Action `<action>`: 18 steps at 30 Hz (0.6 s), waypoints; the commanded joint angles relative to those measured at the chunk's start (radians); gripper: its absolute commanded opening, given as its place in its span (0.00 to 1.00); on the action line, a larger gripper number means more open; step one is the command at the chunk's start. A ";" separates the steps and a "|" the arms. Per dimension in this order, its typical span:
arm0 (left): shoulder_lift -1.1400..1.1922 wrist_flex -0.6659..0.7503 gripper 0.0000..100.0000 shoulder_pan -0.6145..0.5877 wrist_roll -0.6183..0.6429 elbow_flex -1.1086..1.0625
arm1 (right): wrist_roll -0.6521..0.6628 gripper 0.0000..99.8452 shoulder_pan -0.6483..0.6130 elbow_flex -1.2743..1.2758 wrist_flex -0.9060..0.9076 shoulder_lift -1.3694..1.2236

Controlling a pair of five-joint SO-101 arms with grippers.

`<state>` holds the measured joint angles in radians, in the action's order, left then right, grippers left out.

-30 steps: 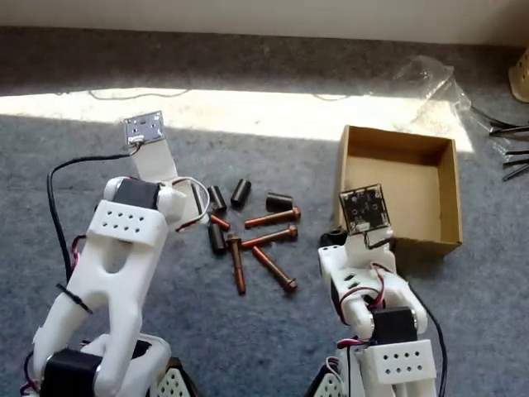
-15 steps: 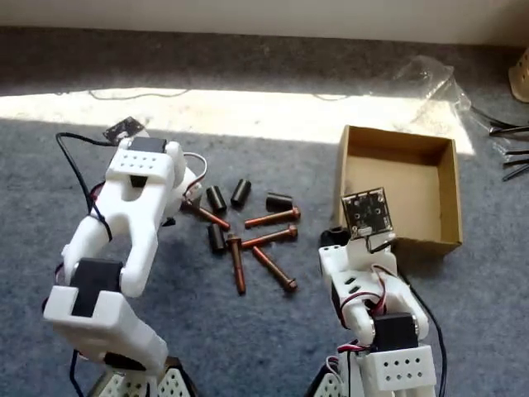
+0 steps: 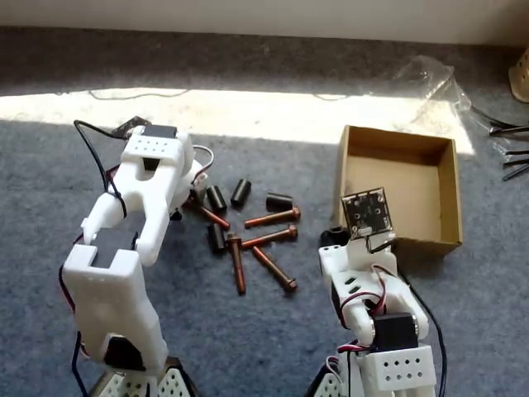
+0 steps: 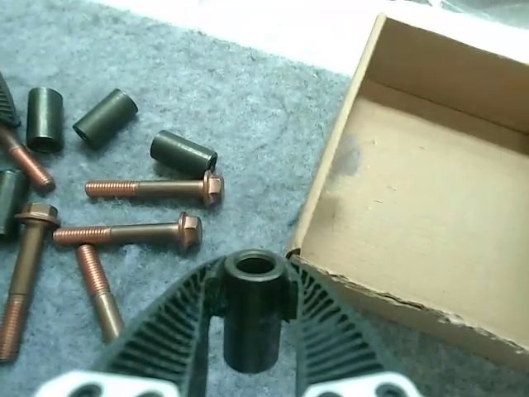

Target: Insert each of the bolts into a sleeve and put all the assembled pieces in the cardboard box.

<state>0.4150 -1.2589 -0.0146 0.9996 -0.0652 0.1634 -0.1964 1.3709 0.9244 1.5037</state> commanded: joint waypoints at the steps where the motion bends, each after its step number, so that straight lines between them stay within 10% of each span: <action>1: 0.038 -0.005 0.19 0.025 0.008 0.076 | -0.002 0.00 0.016 -0.010 -0.027 0.016; 18: 0.064 -0.057 0.19 0.124 0.061 0.104 | -0.002 0.00 0.015 0.005 -0.030 0.019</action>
<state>0.4795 -1.2912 0.0529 1.0487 0.0069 0.1634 -0.1964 1.3924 0.9244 1.5067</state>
